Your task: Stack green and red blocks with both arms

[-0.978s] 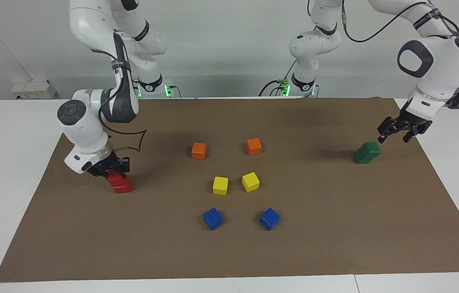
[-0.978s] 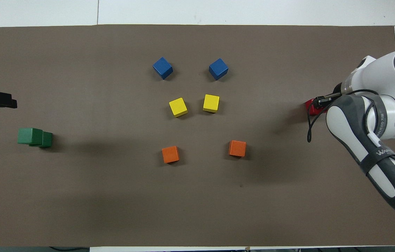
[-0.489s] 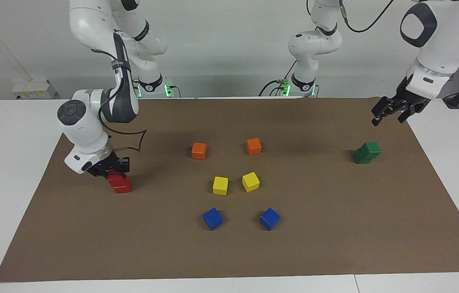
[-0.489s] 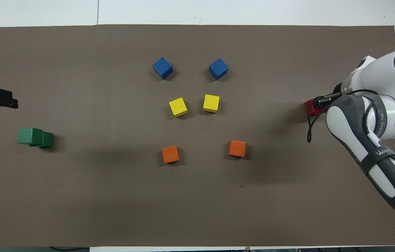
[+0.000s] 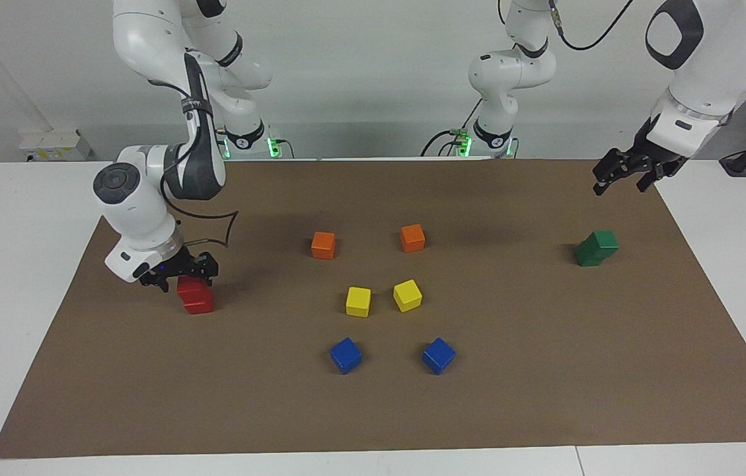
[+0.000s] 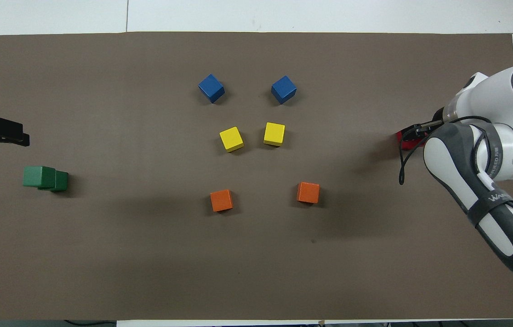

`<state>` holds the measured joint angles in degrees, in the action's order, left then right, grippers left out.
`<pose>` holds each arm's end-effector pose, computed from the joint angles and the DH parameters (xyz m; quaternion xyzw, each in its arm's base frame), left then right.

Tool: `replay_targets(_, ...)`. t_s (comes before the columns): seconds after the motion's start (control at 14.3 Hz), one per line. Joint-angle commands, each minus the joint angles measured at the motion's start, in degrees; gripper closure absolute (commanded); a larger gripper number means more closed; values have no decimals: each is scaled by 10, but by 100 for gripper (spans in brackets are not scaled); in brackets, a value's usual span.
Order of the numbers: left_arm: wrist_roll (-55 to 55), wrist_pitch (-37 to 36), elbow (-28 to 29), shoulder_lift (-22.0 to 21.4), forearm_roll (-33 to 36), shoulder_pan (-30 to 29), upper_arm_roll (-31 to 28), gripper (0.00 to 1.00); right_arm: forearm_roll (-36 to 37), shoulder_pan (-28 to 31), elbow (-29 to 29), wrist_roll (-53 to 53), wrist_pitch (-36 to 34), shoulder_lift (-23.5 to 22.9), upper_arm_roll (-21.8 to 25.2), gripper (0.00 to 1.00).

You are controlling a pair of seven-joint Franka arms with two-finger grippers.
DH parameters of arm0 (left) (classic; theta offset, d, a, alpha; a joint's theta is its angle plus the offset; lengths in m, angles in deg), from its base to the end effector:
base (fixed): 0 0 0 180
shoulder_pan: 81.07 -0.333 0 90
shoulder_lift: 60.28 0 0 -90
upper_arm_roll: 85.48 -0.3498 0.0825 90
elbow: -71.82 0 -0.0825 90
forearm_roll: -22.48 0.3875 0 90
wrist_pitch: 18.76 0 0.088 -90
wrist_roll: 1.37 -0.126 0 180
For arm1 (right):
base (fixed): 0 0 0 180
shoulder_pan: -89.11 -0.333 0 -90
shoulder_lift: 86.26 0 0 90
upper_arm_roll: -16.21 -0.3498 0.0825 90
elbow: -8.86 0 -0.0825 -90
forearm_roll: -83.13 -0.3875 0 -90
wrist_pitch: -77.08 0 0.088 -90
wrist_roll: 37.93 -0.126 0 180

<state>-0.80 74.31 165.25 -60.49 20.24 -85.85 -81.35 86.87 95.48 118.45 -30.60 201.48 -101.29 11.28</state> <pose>0.5604 0.0015 0.6176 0.9997 0.0117 -0.0013 0.0194 0.6233 -0.0219 0.3714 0.9975 0.0684 -0.0025 0.0156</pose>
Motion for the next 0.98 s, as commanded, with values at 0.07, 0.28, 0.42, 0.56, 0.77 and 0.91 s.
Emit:
replay_targets(0.07,5,6,-7,1,21,11,-9,0,-4,4,-10,8,-44,30,-3,0)
replay_targets(0.28,3,2,-7,0,51,11,-5,0,-4,7,-11,8,-90,85,-3,0)
replay_targets(0.42,3,-1,-7,0,51,11,-5,0,-6,8,-11,8,-128,133,-3,0)
replay_targets(0.56,3,-7,-8,-1,43,10,-5,0,-18,9,-15,8,-171,173,0,0)
replay_targets(0.77,3,-34,-9,-2,13,3,-7,0,-19,10,-50,9,-249,201,3,0)
replay_targets(0.91,3,-41,-9,-2,7,1,-9,0,-24,14,-93,13,-295,193,4,0)
